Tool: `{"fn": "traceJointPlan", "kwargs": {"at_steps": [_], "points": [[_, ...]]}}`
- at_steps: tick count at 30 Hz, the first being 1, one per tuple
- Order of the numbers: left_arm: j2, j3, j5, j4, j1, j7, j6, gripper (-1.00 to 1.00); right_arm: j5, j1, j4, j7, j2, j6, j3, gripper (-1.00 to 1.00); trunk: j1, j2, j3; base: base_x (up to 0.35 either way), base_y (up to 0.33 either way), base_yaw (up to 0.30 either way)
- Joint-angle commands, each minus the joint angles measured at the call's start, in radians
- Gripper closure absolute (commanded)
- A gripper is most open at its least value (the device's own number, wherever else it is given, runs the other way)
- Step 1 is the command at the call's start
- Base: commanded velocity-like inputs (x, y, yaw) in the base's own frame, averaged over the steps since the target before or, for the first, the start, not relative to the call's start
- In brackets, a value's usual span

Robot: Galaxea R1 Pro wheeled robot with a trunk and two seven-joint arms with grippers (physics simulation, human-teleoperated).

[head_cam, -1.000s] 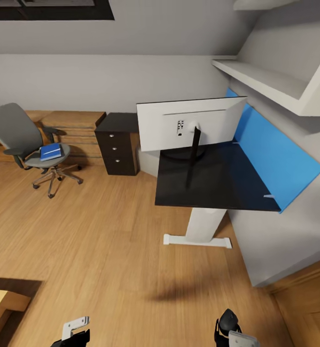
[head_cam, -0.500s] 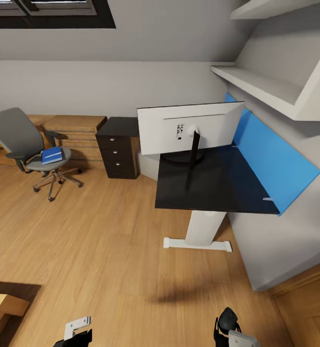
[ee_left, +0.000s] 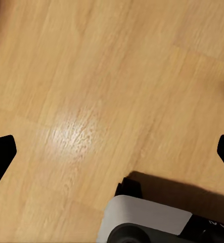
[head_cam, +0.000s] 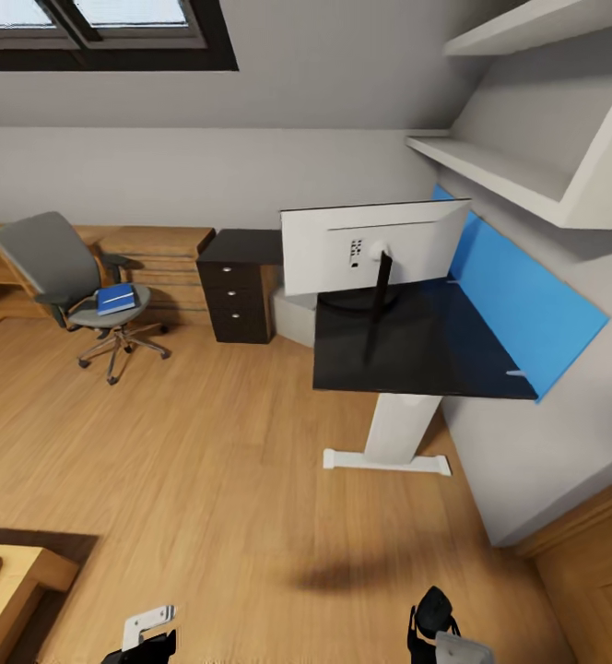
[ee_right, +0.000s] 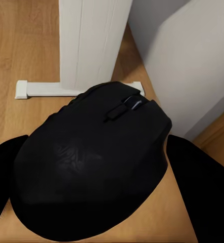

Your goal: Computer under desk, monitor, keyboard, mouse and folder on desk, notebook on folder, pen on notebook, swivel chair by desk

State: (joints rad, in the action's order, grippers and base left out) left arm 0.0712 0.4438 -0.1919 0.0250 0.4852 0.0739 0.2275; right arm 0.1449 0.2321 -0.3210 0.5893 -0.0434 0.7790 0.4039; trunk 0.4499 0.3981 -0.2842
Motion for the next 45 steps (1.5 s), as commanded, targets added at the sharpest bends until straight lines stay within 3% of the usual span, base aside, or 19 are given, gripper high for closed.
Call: {"fn": "traceJointPlan", "kwargs": {"at_steps": [1, 11, 20, 34, 40, 45], "points": [[0.0, 0.006, -0.011, -0.002, 0.001, 0.004, 0.004, -1.0, 0.01, 0.001, 0.0, 0.004, 0.0, 0.01, 0.009, 1.0, 0.0, 0.002, 0.0, -0.249, 0.23, 0.0], [-0.001, 0.005, -0.011, -0.002, 0.001, 0.005, 0.004, -1.0, 0.011, 0.001, 0.0, 0.008, -0.002, 0.02, 0.01, 1.0, 0.0, 0.002, 0.016, -0.103, 0.097, 0.0], [-0.002, 0.004, -0.012, -0.002, 0.001, 0.006, 0.003, -1.0, 0.014, 0.001, 0.002, 0.01, -0.035, 0.02, 0.006, 1.0, 0.0, 0.002, 0.031, -0.002, 0.002, 0.004], [-0.002, 0.005, -0.012, -0.002, 0.001, 0.006, 0.003, -1.0, 0.017, 0.001, 0.001, 0.012, -0.044, 0.022, 0.001, 1.0, 0.0, 0.002, 0.05, 0.0, 0.0, 0.171], [-0.002, 0.004, -0.012, -0.002, 0.001, 0.009, 0.004, -1.0, 0.02, 0.001, 0.001, 0.08, -0.05, 0.056, 0.0, 1.0, 0.0, 0.002, 0.055, 0.0, 0.0, 0.244], [-0.002, 0.004, -0.012, -0.002, 0.001, 0.009, 0.004, -1.0, 0.025, 0.001, 0.001, 0.092, -0.05, 0.061, -0.002, 1.0, 0.0, 0.002, 0.059, 0.0, 0.0, 0.254]]}}
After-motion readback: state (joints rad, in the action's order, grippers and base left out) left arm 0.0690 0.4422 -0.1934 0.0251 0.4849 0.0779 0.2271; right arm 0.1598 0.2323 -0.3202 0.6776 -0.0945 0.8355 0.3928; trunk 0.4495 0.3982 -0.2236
